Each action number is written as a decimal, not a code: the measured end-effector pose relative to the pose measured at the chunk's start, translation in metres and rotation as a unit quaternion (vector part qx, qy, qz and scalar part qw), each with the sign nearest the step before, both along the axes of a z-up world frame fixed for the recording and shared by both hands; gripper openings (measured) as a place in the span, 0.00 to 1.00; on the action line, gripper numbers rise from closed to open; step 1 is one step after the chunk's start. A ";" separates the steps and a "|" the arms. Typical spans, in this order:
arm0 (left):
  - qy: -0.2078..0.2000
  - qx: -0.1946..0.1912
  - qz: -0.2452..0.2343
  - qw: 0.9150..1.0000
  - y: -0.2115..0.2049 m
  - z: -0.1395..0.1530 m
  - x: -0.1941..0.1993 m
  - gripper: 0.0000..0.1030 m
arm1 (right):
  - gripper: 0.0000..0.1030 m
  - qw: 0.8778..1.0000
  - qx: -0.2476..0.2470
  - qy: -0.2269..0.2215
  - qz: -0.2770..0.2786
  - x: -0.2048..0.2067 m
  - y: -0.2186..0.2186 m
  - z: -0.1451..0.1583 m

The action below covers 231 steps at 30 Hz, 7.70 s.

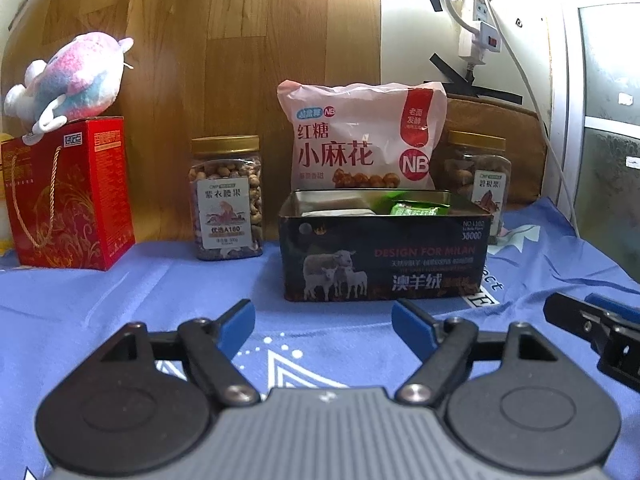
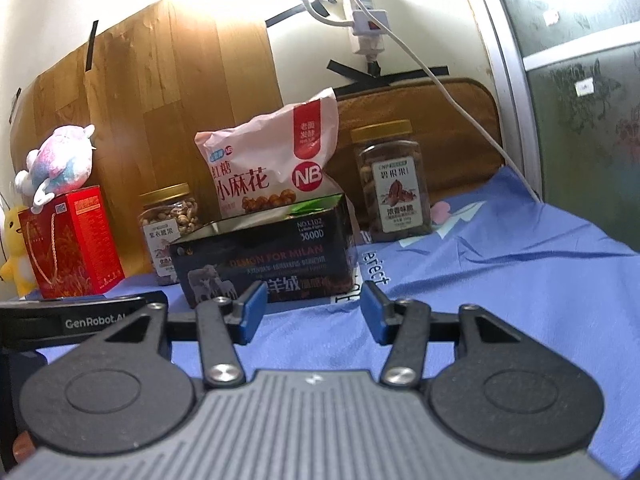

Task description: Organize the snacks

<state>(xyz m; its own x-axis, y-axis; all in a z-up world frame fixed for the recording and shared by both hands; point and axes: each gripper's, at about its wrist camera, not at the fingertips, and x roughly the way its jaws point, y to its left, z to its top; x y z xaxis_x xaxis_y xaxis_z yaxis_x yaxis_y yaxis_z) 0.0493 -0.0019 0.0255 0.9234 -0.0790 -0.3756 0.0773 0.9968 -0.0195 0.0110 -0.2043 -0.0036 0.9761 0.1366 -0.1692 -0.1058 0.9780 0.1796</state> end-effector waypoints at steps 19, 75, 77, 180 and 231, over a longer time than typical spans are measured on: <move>-0.017 -0.003 0.006 1.000 0.005 0.005 -0.004 0.89 | 0.56 1.000 -0.027 -0.006 0.002 -0.001 0.009 0.000; 0.030 0.062 0.045 0.997 0.014 -0.008 0.031 1.00 | 0.64 0.998 0.041 0.026 0.027 0.043 0.004 0.003; 0.031 0.063 0.045 0.997 0.014 -0.009 0.031 1.00 | 0.64 0.999 0.041 0.023 0.027 0.043 0.004 0.003; -0.003 0.053 0.060 0.997 0.016 -0.001 0.017 1.00 | 0.69 0.998 0.004 -0.058 0.030 0.020 0.016 0.007; 0.048 0.081 0.031 0.995 0.005 -0.008 0.022 1.00 | 0.72 0.998 0.005 -0.056 0.030 0.022 0.015 0.006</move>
